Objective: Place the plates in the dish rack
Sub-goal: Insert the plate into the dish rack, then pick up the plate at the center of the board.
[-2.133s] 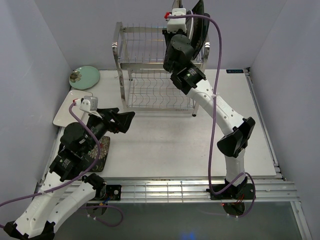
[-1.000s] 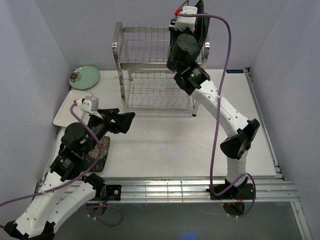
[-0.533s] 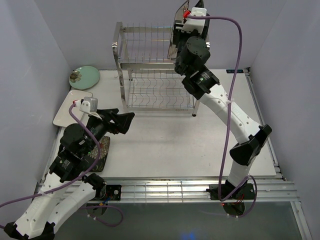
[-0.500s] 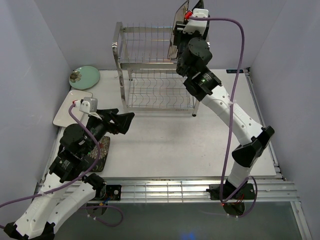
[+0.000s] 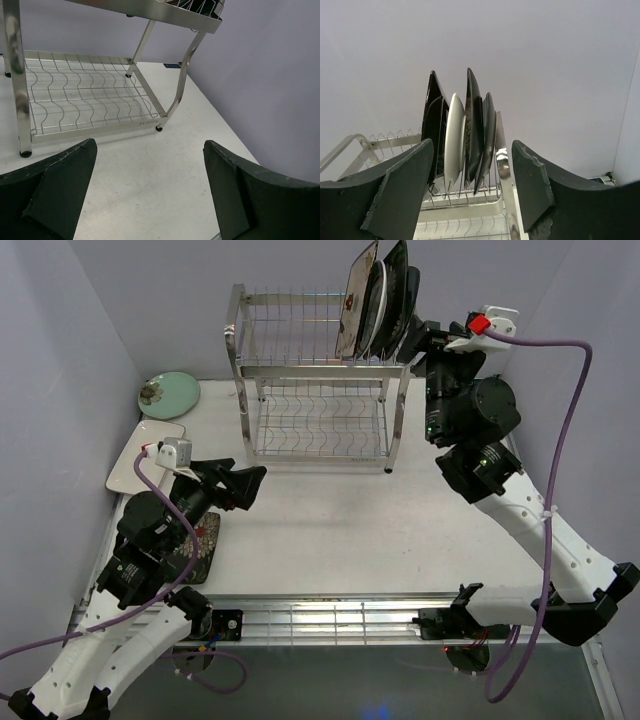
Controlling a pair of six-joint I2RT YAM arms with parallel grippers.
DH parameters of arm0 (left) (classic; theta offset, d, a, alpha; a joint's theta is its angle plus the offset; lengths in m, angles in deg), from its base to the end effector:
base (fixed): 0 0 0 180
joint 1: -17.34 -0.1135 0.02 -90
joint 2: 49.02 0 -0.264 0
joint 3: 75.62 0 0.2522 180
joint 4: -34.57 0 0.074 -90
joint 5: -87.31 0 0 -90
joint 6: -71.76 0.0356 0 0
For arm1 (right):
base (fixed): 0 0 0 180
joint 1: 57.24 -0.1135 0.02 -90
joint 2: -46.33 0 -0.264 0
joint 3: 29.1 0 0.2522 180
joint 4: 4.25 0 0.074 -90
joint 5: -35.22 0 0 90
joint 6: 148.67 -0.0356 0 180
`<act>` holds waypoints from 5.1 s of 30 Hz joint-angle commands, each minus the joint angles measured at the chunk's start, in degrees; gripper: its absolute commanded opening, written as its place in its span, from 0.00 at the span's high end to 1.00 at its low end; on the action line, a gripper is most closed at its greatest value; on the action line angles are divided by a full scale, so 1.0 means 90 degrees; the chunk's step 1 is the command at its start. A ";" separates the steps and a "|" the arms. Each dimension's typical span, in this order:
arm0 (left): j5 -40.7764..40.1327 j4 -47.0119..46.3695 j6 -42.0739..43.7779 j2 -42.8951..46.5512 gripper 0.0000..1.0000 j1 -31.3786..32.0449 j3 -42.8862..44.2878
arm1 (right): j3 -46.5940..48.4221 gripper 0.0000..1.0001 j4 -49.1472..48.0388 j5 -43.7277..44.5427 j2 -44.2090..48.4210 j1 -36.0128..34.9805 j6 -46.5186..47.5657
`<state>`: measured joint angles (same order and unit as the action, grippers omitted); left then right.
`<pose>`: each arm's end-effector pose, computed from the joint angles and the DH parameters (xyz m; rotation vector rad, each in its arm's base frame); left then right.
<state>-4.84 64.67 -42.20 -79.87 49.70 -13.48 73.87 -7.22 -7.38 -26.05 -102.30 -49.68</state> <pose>0.1007 -0.0623 0.3821 0.0865 1.5963 -0.7437 0.1873 0.1506 0.5477 0.2523 1.1614 0.1467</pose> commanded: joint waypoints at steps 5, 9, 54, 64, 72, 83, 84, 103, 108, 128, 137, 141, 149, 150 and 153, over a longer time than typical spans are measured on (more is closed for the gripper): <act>0.0005 0.0011 0.0085 0.0195 0.02 -0.0051 -0.0053 | -0.1520 0.22 -0.0777 -0.0666 0.1058 -0.0023 -0.0490; -0.0083 0.0030 0.0104 0.0332 0.02 -0.0060 -0.0083 | -0.2713 0.21 -0.0749 -0.0997 0.2043 -0.0033 -0.1163; -0.1429 0.0274 -0.0461 0.0264 0.02 -0.0060 -0.0512 | -0.7784 0.14 -0.1551 -0.7113 0.4701 0.6628 -0.5580; -0.2221 0.0782 -0.2199 0.0742 0.02 -0.0060 -0.1468 | -0.7023 0.12 -0.0496 -0.6995 0.5610 0.6637 -0.5023; -0.2944 0.1514 -0.2445 0.0108 0.02 -0.0060 -0.1577 | -0.5314 0.12 0.0277 -0.7122 0.5620 0.6637 -0.4662; -0.3121 0.1193 -0.2221 -0.0156 0.02 -0.0041 -0.2241 | -0.3479 0.11 0.0716 -0.7425 0.5405 0.6579 -0.4388; -0.3082 0.1154 -0.2094 -0.0166 0.02 -0.0021 -0.2231 | -0.3341 0.11 0.0803 -0.7405 0.5415 0.6540 -0.4359; -0.3716 0.1446 -0.2015 -0.0322 0.02 0.0389 -0.1958 | -0.0802 0.08 0.1527 -0.6946 0.4576 0.5290 -0.3743; -0.3687 0.1446 -0.2015 -0.0225 0.02 0.0486 -0.1977 | -0.0712 0.08 0.1450 -0.6927 0.4399 0.5309 -0.3705; -0.3745 0.1437 -0.2025 0.0039 0.02 0.0750 -0.2046 | 0.0067 0.04 0.0640 -0.8855 0.4577 0.8821 -0.5925; -0.3813 0.1446 -0.2024 0.0225 0.02 0.0916 -0.2085 | 0.0111 0.04 0.0015 -0.9464 0.4234 0.9538 -0.7043; -0.3823 0.1446 -0.2015 0.0166 0.02 0.0926 -0.2075 | -0.0360 0.03 0.0383 -0.9134 0.4575 0.9275 -0.6364; -0.3843 0.1437 -0.2025 -0.0019 0.02 0.0936 -0.2046 | -0.0021 0.04 0.1088 -0.8548 0.4400 0.7829 -0.5355; -0.3852 0.1437 -0.2034 -0.0029 0.02 0.0936 -0.2055 | 0.0145 0.04 0.1194 -0.8673 0.4371 0.7887 -0.5413; -0.3843 0.1437 -0.2034 -0.0010 0.02 0.0936 -0.2055 | 0.0624 0.05 0.1107 -0.9093 0.4068 0.7985 -0.5891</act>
<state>-38.35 77.48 -60.72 -80.11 57.87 -31.90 75.14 3.78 -86.92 12.04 -30.94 -101.13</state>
